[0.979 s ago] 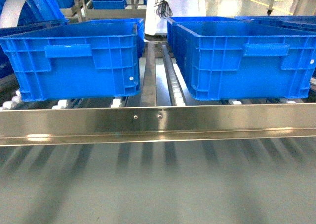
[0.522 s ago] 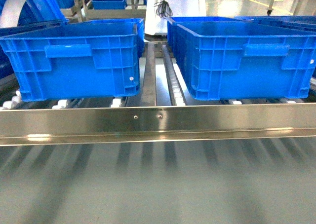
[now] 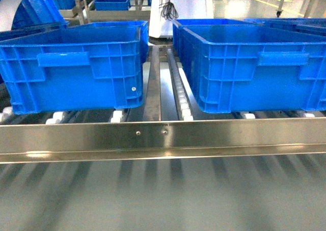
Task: Sort blue parts and orange caps into right shelf containers
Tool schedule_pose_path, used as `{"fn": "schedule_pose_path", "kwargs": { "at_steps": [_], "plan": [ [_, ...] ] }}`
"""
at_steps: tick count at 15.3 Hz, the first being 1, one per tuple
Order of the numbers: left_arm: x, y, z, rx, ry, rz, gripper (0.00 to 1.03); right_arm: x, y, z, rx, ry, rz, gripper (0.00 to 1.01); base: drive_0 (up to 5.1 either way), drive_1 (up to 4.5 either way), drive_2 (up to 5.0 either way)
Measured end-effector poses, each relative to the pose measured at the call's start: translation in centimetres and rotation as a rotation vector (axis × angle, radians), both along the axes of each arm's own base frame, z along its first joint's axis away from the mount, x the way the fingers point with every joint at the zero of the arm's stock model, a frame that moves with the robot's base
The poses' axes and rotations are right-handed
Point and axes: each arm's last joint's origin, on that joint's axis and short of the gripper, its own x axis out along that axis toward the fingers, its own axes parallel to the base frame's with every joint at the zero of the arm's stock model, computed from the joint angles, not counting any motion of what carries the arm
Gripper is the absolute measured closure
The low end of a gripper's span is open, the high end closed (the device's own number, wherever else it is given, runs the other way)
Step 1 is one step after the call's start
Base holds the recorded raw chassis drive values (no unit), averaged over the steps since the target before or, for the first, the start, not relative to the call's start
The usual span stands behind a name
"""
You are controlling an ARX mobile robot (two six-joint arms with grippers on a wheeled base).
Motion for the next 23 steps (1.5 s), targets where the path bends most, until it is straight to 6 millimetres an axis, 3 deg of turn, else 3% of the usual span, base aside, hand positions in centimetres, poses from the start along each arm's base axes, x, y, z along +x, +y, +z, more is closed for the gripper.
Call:
{"fn": "schedule_pose_path", "kwargs": {
  "at_steps": [5,9,12,15,16,17,18,20,21,22,23],
  "plan": [
    [0.0,0.0,0.0,0.000,-0.002,0.000,0.59,0.0,0.0,0.1,0.000,-0.006,0.000,0.58,0.0,3.40,-3.5],
    [0.0,0.0,-0.1,0.000,0.002,0.000,0.59,0.9,0.0,1.2,-0.044,-0.161,-0.060,0.58,0.0,0.00,0.0],
    [0.0,0.0,-0.1,0.000,0.003,0.000,0.59,5.8,0.3,6.0,-0.024,-0.285,-0.040,0.58,0.0,0.00,0.0],
    [0.0,0.0,-0.1,0.000,0.003,0.000,0.59,14.0,0.9,9.0,-0.006,-0.322,-0.038,0.58,0.0,0.00,0.0],
    [0.0,0.0,-0.1,0.000,0.003,0.000,0.59,17.3,1.5,9.1,-0.017,-0.287,-0.034,0.52,0.0,0.00,0.0],
    [0.0,0.0,-0.1,0.000,0.003,0.000,0.59,20.2,2.0,8.6,-0.039,-0.274,-0.043,0.39,0.0,0.00,0.0],
    [0.0,0.0,-0.1,0.000,0.003,0.000,0.59,20.7,2.3,8.0,-0.044,-0.288,-0.044,0.27,0.0,0.00,0.0],
    [0.0,0.0,-0.1,0.000,0.003,0.000,0.59,15.2,2.3,8.5,-0.032,-0.393,-0.036,0.01,0.0,0.00,0.0],
    [0.0,0.0,-0.1,0.000,0.003,0.000,0.59,11.5,2.2,8.9,-0.023,-0.454,-0.028,0.04,0.0,0.00,0.0],
    [0.0,0.0,-0.1,0.000,0.002,0.000,0.59,8.7,2.0,7.4,-0.027,-0.449,-0.014,0.03,0.0,0.00,0.0],
    [0.0,-0.1,0.0,0.012,-0.002,0.017,0.59,6.7,1.8,4.6,-0.038,-0.347,-0.016,0.03,0.0,0.00,0.0]
  ]
}}
